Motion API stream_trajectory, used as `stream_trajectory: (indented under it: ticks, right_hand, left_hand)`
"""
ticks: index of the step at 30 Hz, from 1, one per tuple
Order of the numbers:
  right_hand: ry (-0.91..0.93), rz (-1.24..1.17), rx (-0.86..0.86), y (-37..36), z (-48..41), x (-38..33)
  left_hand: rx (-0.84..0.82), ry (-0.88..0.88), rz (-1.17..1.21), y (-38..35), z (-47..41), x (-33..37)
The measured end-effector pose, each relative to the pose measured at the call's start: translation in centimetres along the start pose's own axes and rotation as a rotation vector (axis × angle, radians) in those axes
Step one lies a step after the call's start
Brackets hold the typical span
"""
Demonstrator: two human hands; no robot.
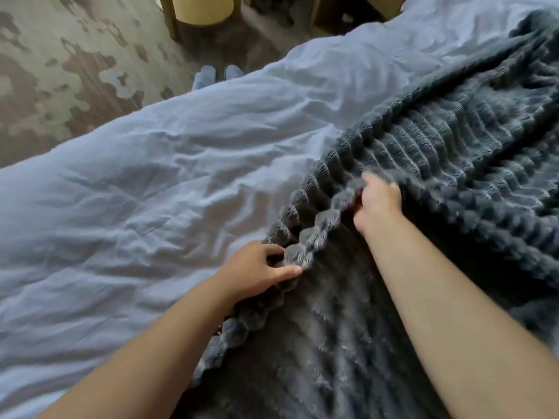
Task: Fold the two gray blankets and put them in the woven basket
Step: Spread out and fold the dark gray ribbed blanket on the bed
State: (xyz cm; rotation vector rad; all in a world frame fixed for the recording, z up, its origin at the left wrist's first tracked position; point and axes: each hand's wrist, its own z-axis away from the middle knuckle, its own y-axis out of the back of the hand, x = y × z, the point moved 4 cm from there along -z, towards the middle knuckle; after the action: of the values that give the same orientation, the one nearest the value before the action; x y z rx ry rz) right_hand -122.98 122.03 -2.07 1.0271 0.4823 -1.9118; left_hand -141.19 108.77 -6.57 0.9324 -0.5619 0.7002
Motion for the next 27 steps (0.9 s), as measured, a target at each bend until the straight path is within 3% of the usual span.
stream_trajectory:
  ticks: [2,5,7,10,13,15,19,24,27]
  right_hand:
    - [0.028,0.173,-0.18,-4.9,-1.0,-1.3]
    - [-0.076,0.419,-0.626,-9.0,-0.2,0.7]
    - [-0.021,0.468,-0.649,-8.0,0.0,2.1]
    - [0.234,0.396,-0.384,-1.0,0.4,3.5]
    - [0.341,0.717,-0.017,10.7,1.5,7.1]
    - [0.25,0.925,0.174,18.9,3.0,10.4]
    - [0.096,1.115,0.187,28.3,7.4,15.6]
    - [-0.024,1.042,0.339,33.7,12.3,18.7]
    - [-0.178,1.002,0.466,37.4,16.6,21.3]
  left_hand:
    - [0.113,0.04,0.003,1.0,-0.6,-0.6]
    - [0.285,0.197,-0.006,2.6,-1.0,-2.4]
    - [0.274,0.26,0.032,2.5,-1.0,-3.2]
    - [0.204,0.217,0.059,1.6,-0.8,-2.8]
    - [0.126,0.189,-0.119,0.1,0.0,-2.7]
    - [0.13,0.214,-0.213,-0.6,0.4,-2.8]
    - [0.23,0.28,-0.219,-1.2,1.1,-2.4]
    - [0.356,0.166,-0.173,-1.0,3.3,-2.4]
    - [0.293,0.208,-0.236,-0.8,6.0,-4.7]
